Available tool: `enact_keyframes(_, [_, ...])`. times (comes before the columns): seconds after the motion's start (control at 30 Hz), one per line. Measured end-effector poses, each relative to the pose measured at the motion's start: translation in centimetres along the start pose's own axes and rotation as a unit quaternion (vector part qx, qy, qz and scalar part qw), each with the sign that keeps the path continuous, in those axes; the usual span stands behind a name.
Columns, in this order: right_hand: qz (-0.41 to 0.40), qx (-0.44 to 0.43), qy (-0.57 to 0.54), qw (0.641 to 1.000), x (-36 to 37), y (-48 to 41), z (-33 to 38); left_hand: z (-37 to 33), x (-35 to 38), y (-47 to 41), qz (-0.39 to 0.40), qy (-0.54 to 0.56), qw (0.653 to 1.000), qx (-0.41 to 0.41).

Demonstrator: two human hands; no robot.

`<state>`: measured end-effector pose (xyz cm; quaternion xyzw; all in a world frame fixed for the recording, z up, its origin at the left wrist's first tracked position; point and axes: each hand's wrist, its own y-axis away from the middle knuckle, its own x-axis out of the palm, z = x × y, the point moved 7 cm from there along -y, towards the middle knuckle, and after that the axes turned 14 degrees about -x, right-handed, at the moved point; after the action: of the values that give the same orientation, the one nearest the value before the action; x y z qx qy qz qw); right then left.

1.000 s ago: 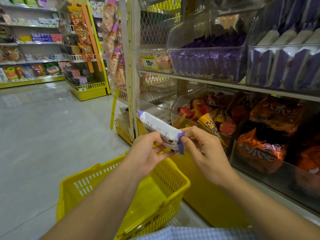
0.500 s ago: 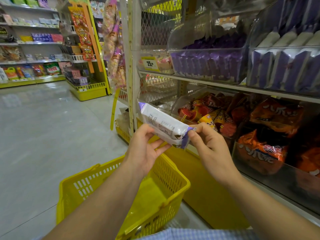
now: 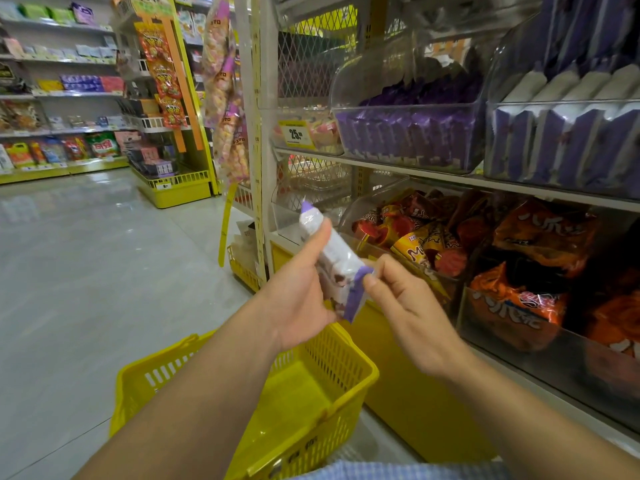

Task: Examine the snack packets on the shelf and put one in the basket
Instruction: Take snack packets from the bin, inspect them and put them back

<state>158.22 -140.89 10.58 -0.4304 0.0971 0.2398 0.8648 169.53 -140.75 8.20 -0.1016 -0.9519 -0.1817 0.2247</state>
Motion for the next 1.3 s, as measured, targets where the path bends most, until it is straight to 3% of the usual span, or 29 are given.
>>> enact_keyframes(0.1, [0.062, -0.017, 0.009, 0.998, 0.9, 0.2, 0.6, 0.3, -0.2, -0.1, -0.025, -0.025, 0.999, 0.008])
enact_keyframes(0.27, [0.069, -0.001, 0.028, 0.997, -1.5, -0.1, 1.5, -0.4, -0.4, 0.4, -0.107, 0.009, 0.992, 0.059])
enact_keyframes(0.53, [0.095, -0.08, 0.221, 0.967, -9.4, -1.7, 7.7, -4.8, 9.0, 2.2, -0.012, -0.048, 0.987, 0.152])
enact_keyframes(0.7, [0.049, -0.12, 0.286, 0.949, -16.3, -3.9, 14.3, -8.8, 17.4, 2.4, 0.024, -0.081, 0.983, 0.161])
enact_keyframes(0.83, [0.032, -0.134, 0.343, 0.929, -22.0, -4.9, 18.6, -11.2, 23.8, 1.5, 0.015, -0.177, 0.967, 0.18])
enact_keyframes(1.0, [0.044, -0.074, 0.408, 0.909, -29.4, -5.8, 22.4, -13.4, 28.9, -0.8, -0.063, -0.345, 0.905, 0.239])
enact_keyframes(1.13, [0.111, 0.039, 0.501, 0.857, -33.1, -6.8, 22.1, -13.2, 31.0, -3.2, -0.103, -0.534, 0.78, 0.309])
enact_keyframes(1.23, [0.178, 0.087, 0.537, 0.82, -33.5, -7.7, 20.9, -12.0, 31.7, -5.7, -0.095, -0.602, 0.738, 0.29])
enact_keyframes(1.3, [0.211, 0.105, 0.552, 0.8, -33.5, -8.3, 20.1, -11.2, 32.4, -6.8, -0.081, -0.656, 0.692, 0.291])
